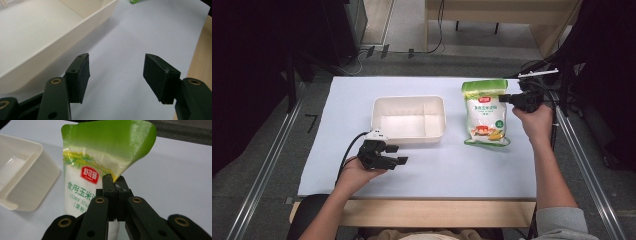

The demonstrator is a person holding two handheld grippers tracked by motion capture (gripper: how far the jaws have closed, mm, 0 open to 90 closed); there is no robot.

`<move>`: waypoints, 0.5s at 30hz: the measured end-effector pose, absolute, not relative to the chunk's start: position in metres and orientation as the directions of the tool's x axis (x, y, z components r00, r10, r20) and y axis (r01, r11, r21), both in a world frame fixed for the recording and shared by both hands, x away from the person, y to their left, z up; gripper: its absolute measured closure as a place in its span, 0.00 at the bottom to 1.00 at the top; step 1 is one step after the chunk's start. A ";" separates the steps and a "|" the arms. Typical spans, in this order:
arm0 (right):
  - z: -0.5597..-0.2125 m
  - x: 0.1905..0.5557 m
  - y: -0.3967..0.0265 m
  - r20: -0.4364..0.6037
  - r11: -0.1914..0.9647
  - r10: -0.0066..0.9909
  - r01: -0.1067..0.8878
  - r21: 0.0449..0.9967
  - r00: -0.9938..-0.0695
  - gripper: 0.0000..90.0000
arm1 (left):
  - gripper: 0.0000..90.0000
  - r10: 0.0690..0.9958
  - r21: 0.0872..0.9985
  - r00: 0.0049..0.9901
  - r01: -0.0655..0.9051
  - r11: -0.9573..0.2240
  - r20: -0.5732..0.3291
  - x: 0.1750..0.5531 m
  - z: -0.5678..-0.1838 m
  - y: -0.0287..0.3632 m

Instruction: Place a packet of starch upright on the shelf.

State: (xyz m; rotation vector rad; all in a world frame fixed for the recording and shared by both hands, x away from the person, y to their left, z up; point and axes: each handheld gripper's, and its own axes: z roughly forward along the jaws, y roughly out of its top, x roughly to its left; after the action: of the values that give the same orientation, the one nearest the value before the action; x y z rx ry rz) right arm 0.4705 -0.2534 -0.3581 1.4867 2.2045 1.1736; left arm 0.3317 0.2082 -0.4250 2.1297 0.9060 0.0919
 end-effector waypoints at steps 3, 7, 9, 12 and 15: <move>-0.350 0.465 -0.247 0.228 0.177 0.846 0.658 0.732 -0.481 1.00 | 0.43 0.626 0.705 0.746 0.569 -0.423 -0.227 0.332 -0.425 0.208; -0.341 0.459 -0.240 0.216 0.196 0.836 0.642 0.742 -0.505 1.00 | 0.43 0.623 0.705 0.749 0.567 -0.426 -0.225 0.333 -0.425 0.207; -0.329 0.452 -0.233 0.206 0.213 0.820 0.619 0.756 -0.533 1.00 | 0.43 0.624 0.706 0.747 0.568 -0.422 -0.228 0.333 -0.425 0.207; -0.321 0.447 -0.227 0.194 0.228 0.813 0.606 0.762 -0.550 1.00 | 0.43 0.623 0.706 0.749 0.567 -0.425 -0.227 0.333 -0.425 0.206; -0.309 0.439 -0.217 0.160 0.259 0.800 0.573 0.778 -0.579 1.00 | 0.43 0.622 0.706 0.750 0.566 -0.425 -0.227 0.333 -0.425 0.206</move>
State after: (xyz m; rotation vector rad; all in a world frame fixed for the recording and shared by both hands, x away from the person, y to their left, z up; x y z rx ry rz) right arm 0.4387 -0.2166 -0.3089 1.2720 2.2665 1.2229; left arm 0.3331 0.2065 -0.4248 2.1299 0.8892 0.0866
